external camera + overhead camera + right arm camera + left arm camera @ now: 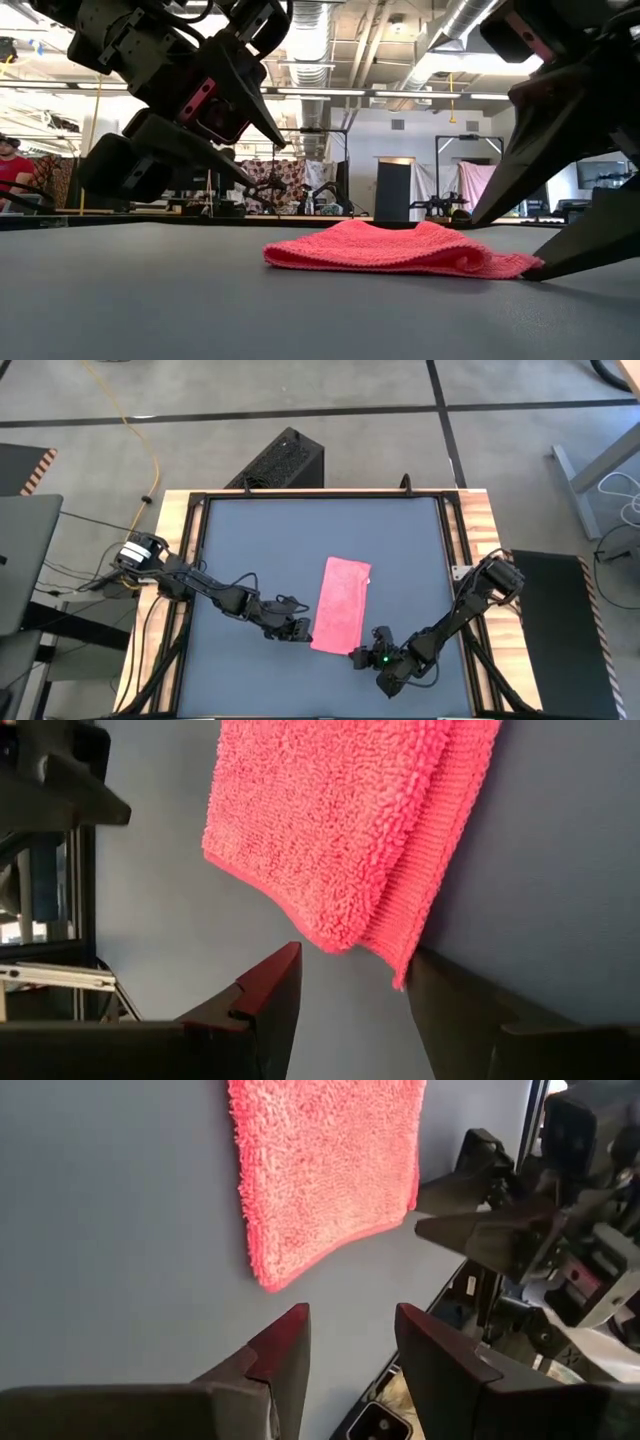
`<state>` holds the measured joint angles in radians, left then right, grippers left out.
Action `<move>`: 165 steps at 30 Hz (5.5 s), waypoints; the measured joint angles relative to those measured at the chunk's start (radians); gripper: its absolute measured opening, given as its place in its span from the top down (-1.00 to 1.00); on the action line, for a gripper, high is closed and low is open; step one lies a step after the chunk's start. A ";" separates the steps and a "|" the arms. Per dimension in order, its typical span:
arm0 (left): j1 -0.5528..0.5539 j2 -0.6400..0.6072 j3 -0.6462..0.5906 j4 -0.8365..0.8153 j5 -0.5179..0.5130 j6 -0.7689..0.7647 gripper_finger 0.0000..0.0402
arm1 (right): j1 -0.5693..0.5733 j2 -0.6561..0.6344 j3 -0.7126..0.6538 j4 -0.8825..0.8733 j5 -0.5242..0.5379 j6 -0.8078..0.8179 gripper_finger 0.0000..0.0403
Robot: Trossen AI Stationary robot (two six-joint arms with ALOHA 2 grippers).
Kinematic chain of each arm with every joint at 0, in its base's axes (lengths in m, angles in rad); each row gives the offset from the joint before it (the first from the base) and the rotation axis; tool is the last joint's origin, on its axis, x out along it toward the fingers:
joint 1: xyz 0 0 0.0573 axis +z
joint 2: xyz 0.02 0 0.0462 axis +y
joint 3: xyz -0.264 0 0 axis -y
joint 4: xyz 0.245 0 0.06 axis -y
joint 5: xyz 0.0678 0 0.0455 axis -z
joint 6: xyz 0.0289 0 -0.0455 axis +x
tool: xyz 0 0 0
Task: Roll towel
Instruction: Roll the pink microfiber towel
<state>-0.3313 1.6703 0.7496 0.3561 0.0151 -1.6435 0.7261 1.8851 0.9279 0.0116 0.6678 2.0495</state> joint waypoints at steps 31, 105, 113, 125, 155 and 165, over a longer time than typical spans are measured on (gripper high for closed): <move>0.000 0.000 0.000 0.113 0.032 0.052 0.31 | -0.038 0.001 -0.001 -0.005 -0.013 -0.039 0.59; 0.028 0.097 0.102 -0.234 0.006 -0.075 0.31 | -0.029 0.002 -0.003 -0.008 -0.031 -0.125 0.85; 0.028 0.098 0.102 -0.231 0.006 -0.085 0.31 | -0.035 0.002 -0.002 -0.006 -0.034 -0.134 0.85; 0.028 0.098 0.128 -0.189 0.026 -0.064 0.31 | -0.043 0.002 -0.002 -0.006 -0.038 -0.136 0.85; 0.052 0.245 0.272 -0.268 0.104 0.087 0.31 | -0.033 0.002 -0.001 0.001 -0.035 -0.136 0.85; 0.040 0.244 0.271 -0.233 0.113 0.054 0.31 | -0.033 0.002 -0.001 -0.001 -0.038 -0.136 0.85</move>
<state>-0.2916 1.9148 1.0203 0.1230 0.1278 -1.5895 0.6930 1.8866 0.9272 0.0105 0.6300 1.9137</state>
